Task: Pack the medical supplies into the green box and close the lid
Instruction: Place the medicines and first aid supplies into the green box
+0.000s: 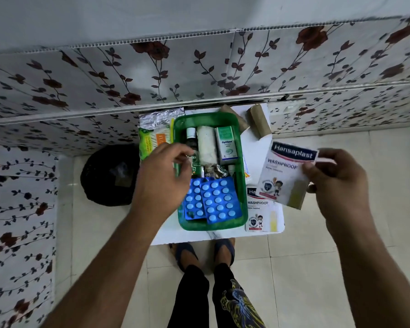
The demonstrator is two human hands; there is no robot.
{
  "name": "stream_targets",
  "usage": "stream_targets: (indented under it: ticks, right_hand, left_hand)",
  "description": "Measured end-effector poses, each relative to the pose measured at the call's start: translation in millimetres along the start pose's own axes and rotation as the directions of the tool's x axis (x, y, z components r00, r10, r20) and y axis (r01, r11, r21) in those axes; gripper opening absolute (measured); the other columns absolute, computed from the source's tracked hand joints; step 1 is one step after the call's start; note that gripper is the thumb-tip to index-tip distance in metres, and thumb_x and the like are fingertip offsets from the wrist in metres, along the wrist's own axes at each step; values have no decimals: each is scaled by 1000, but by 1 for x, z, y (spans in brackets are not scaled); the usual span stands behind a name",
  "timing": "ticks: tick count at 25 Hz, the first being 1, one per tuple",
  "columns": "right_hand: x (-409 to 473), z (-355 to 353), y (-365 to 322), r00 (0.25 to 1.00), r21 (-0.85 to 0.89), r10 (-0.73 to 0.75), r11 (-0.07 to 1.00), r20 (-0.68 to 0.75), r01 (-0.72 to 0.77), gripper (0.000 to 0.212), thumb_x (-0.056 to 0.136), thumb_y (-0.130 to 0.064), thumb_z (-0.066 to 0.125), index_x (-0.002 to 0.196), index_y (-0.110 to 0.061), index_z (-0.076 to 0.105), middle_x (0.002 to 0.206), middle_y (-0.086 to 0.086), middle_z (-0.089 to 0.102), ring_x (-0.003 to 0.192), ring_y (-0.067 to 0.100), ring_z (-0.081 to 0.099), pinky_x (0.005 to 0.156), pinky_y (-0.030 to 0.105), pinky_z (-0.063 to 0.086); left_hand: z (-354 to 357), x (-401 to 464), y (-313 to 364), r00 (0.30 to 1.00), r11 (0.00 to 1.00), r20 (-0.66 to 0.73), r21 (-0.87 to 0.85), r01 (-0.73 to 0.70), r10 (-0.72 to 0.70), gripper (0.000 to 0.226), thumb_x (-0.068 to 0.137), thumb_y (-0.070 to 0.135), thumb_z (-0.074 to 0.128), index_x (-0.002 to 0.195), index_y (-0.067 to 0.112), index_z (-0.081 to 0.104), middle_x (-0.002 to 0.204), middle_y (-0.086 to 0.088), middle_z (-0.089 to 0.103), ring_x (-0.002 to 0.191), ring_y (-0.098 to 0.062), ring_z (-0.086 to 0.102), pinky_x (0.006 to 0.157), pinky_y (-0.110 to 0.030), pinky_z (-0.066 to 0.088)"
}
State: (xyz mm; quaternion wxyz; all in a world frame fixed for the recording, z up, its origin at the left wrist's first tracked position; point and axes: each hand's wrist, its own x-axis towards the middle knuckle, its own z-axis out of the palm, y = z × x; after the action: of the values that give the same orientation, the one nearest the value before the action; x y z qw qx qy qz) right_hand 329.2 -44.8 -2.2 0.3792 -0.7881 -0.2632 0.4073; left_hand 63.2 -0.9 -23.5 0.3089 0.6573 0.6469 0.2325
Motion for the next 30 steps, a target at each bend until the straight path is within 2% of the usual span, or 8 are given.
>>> stream_targets:
  ticks: [4,6,10,14,20,23,26,30]
  right_hand:
    - [-2,66,-51,964,136,-33,991,265,-3,19,88,1,65,101,-12,62,94,6,75,79,19,72,62,34,60]
    - [4,113,-50,938,-119,-73,986,339,120,22,85,-7,69,100,-20,62,101,4,74,90,21,71,77,42,60]
    - [12,167,-36,911,-565,-219,726,350,392,28,84,-13,63,112,-11,63,104,10,73,98,31,66,82,37,54]
    - [1,169,-26,864,-671,-332,545,378,503,39,82,-11,69,119,-10,55,117,14,60,101,33,62,79,36,49]
    - [-3,176,-10,839,-703,-286,458,463,544,47,83,-20,71,127,-17,57,120,15,52,102,35,61,88,42,54]
    - [-2,161,-20,829,-635,-381,533,410,559,37,86,-26,68,122,-19,63,121,13,56,100,31,63,87,41,55]
    - [20,116,-29,859,-585,-488,655,154,477,27,89,-25,61,114,-19,68,113,9,65,89,27,67,74,31,52]
    - [76,93,-10,946,-761,-318,599,62,251,42,88,-28,57,127,-11,60,118,22,60,107,43,58,85,43,49]
  left_hand:
    - [-18,9,-22,971,975,-131,-125,182,-198,20,85,9,63,90,28,68,90,13,68,80,5,61,73,-12,48]
    - [-20,7,-30,966,971,-146,-133,196,-215,24,85,7,63,89,30,67,89,17,66,80,4,61,74,-13,49]
    - [-21,1,-45,975,981,-122,-90,175,-185,21,85,4,61,90,23,68,92,5,67,78,1,62,69,-8,46]
    - [-24,-1,-57,973,979,-127,-94,180,-192,19,84,3,61,90,19,69,92,4,67,79,-2,63,66,-6,44]
    - [-24,-1,-65,975,978,-110,-107,179,-191,19,84,3,62,90,19,70,92,3,67,79,-3,64,67,-10,47]
    - [-27,4,-67,974,978,-109,-89,188,-197,18,84,3,62,92,18,70,93,2,67,80,-3,63,67,-8,45]
    - [-29,20,-74,979,982,-84,-12,188,-188,26,81,4,65,103,18,69,106,-3,64,84,-7,61,72,-9,42]
    - [-23,51,-95,987,950,117,304,71,-112,66,72,16,78,134,20,54,131,-11,48,118,-30,47,96,-34,41]
